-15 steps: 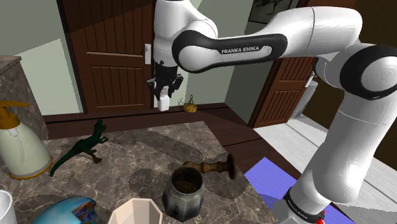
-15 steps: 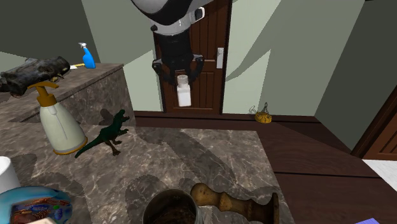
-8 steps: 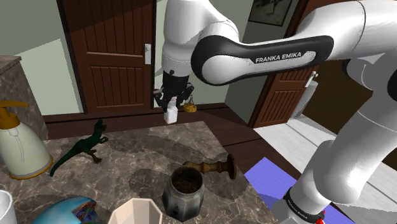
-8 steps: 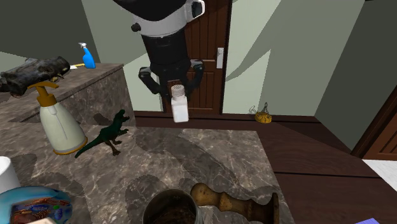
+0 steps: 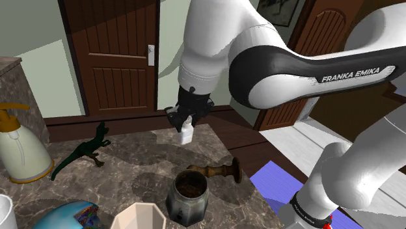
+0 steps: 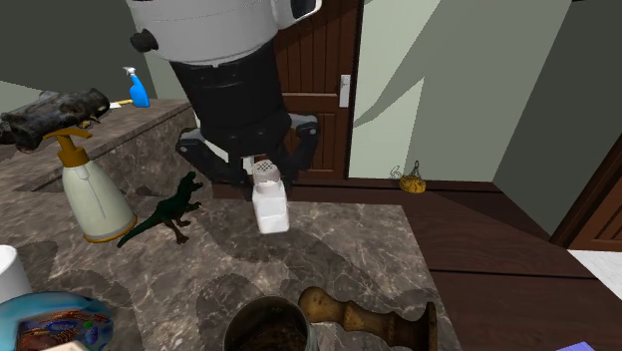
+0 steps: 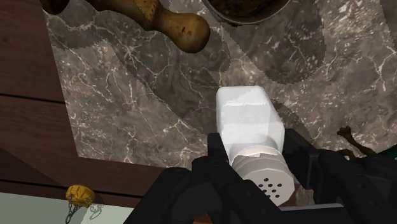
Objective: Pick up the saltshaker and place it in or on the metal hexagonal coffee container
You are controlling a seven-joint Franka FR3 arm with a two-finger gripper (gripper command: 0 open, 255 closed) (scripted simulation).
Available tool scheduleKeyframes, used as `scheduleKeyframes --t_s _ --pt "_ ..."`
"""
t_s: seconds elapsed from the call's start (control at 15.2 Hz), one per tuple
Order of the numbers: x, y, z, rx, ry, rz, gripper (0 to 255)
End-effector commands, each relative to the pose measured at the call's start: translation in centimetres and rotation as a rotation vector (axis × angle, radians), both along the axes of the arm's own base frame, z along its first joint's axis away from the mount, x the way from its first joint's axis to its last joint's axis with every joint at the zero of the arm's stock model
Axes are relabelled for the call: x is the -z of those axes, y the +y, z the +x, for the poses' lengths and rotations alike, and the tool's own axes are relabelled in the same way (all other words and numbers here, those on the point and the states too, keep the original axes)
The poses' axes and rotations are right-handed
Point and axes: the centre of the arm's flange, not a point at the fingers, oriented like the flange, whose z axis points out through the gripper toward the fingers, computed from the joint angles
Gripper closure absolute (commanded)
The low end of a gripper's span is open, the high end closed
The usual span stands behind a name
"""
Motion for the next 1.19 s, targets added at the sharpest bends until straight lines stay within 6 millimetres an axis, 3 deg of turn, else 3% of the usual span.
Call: scheduleKeyframes --t_s 0.0,0.33,1.12 --pt "-0.3 0.6 -2.7 0.001 0.001 0.0 255" --pt "-0.6 2.4 -9.4 0.001 0.001 0.0 255" --pt "5.7 2.4 -9.4 0.001 0.001 0.0 255"
